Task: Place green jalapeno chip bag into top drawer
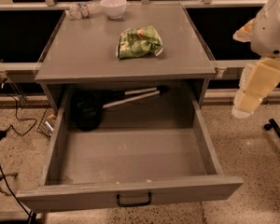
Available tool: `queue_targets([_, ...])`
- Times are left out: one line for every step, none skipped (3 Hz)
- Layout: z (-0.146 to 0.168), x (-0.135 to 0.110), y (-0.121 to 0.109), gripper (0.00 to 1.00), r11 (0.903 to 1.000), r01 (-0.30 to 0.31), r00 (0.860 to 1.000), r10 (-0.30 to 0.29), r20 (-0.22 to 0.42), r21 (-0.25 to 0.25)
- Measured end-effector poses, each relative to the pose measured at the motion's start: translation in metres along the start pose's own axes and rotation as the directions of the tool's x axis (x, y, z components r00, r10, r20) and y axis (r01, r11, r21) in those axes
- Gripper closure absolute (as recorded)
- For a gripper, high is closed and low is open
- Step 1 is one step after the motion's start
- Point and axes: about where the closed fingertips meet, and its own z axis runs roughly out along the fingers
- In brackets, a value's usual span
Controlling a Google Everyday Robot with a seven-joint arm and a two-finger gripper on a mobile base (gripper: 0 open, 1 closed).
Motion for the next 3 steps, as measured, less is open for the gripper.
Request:
queue_targets([0.007, -0.034, -0.036, 0.00, 0.9987, 0.035, 0.998, -0.037, 0.052, 0.037])
queue_targets([0.015, -0.057, -0.061, 0.00, 0.9968, 0.055, 0.996, -0.059, 0.071, 0.057])
queue_targets([0.036, -0.102, -0.099, 0.00, 0.9881, 0.116, 0.984, -0.128, 0.126, 0.101])
